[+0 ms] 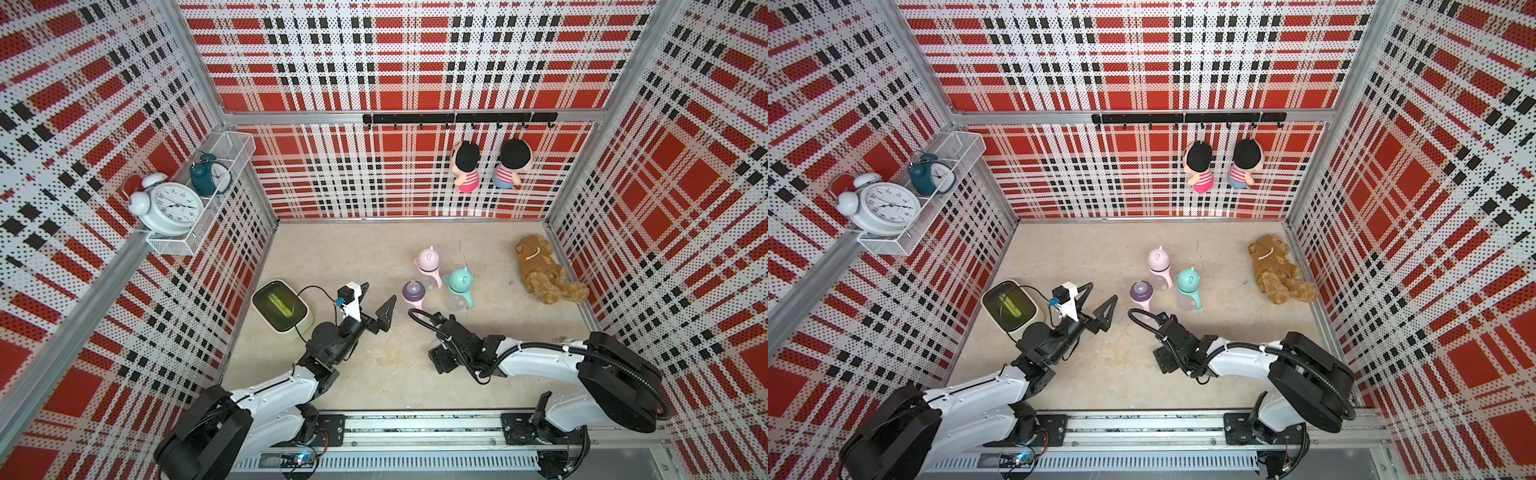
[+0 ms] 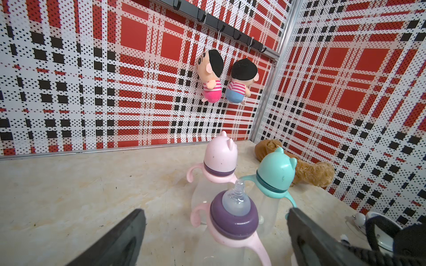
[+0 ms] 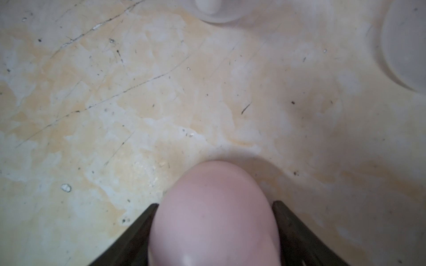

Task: Assemble the baby bottles
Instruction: Move the lid to the center of the board, then pick up the lid from the center of the board.

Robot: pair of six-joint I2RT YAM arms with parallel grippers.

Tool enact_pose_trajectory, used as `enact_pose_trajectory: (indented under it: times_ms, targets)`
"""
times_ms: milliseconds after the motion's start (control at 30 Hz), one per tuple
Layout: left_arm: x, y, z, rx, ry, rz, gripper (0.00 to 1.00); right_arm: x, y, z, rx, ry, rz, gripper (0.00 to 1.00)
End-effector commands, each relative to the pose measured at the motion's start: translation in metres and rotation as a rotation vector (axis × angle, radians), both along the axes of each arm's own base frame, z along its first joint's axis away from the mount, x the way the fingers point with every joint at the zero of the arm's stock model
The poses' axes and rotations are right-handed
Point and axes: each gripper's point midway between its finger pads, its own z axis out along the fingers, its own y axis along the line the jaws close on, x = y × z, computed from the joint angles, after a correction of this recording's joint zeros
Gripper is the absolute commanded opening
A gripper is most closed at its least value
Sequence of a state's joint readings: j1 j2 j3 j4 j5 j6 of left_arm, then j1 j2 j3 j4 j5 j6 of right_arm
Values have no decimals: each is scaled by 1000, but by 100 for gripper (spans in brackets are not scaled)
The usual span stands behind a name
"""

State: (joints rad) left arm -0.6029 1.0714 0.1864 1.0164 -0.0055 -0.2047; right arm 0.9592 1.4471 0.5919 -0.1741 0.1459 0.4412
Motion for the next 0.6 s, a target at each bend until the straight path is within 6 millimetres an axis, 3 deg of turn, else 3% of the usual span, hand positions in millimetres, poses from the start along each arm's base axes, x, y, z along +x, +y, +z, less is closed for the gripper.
enact_pose_trajectory:
  times_ms: [0, 167, 567]
  targets:
    - [-2, -1, 7, -3, -27, -5, 98, -14, -17, -9, -77, 92, -37, 81]
    - [-1, -2, 7, -3, -27, -8, 98, -9, -11, -2, -100, 109, -37, 89]
    - [-3, 0, 8, -4, -31, -3, 98, -1, -2, -5, -107, 171, -6, 85]
